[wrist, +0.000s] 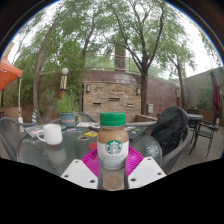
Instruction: Pour water
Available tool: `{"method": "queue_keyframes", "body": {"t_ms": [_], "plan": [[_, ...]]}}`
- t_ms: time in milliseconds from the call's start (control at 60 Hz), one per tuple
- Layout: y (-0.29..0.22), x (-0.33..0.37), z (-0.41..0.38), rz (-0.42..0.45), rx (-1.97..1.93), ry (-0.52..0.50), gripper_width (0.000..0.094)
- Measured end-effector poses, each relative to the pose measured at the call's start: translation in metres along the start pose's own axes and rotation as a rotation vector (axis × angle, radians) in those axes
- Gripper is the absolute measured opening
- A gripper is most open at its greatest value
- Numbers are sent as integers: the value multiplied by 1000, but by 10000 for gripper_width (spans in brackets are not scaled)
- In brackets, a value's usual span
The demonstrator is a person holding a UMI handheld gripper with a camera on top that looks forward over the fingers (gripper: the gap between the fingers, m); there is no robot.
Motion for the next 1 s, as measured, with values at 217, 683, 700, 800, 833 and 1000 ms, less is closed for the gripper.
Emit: {"method": "queue_keyframes", "body": {"t_ms": [217, 683, 700, 800, 833, 1000], "plan": [[-57, -31, -33, 10, 220, 0, 293], [-123, -152, -190, 162, 1868, 259, 289], [-122, -153, -191, 167, 1915, 274, 290], [-125, -155, -190, 226, 2144, 360, 289], [-134, -151, -188, 241, 2220, 367, 288], [-142, -156, -198, 278, 2380, 386, 291]]}}
Point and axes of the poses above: the point between the fingertips, and its own axes, seen from behind it with the camera up: z to the right, y down, x backward, against the way the camera looks, the point moved 10 cm from there along x, backward, against the way the camera looks, and after that the axes turned 9 degrees about -z, right-handed, at the moved point
